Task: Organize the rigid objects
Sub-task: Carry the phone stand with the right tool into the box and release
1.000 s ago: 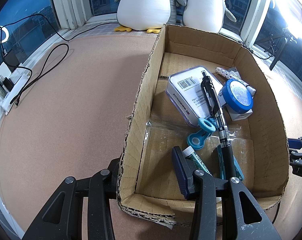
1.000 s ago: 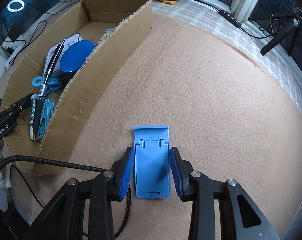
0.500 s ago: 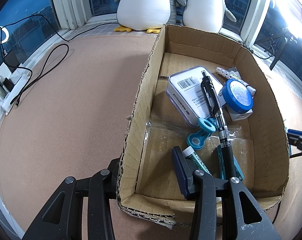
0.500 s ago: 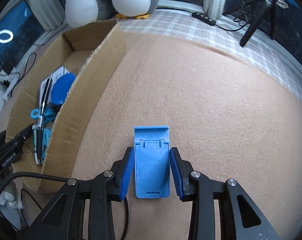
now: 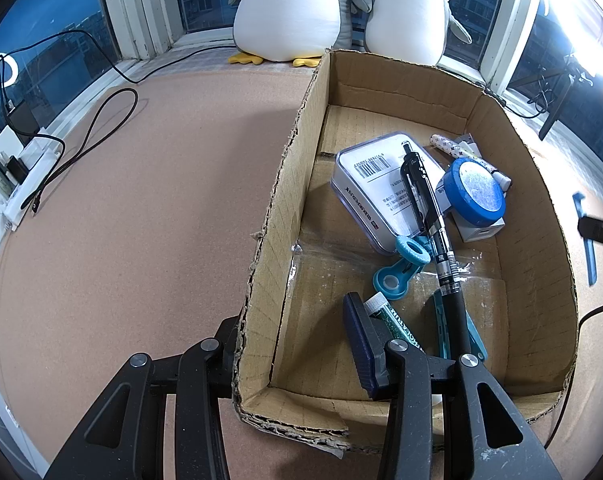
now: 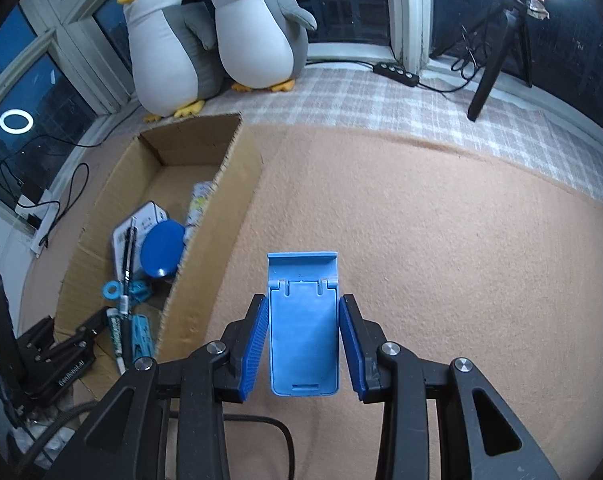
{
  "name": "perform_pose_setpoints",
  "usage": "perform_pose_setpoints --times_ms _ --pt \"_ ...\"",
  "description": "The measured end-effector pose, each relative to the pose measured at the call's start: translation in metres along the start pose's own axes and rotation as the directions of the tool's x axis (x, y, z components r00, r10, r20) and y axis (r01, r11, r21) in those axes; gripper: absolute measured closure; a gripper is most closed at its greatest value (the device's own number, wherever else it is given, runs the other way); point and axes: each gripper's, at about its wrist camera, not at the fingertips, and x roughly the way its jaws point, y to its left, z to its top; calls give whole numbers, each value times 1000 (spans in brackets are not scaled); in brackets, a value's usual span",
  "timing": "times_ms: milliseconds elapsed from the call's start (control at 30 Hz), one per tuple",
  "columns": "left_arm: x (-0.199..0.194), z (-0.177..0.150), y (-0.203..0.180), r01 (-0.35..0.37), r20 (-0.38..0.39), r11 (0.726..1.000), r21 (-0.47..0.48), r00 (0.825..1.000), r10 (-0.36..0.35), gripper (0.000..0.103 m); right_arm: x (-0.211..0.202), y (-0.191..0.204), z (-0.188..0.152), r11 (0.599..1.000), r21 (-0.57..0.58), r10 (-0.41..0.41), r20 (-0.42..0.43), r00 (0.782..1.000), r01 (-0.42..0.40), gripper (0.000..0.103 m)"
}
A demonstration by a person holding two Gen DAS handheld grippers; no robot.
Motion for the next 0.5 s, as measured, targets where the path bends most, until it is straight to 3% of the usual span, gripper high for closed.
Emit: perform_pose_setpoints --times_ms 500 --pt "0 0 1 0 4 1000 8 1000 0 58 -19 51 34 994 -91 68 87 994 -61 70"
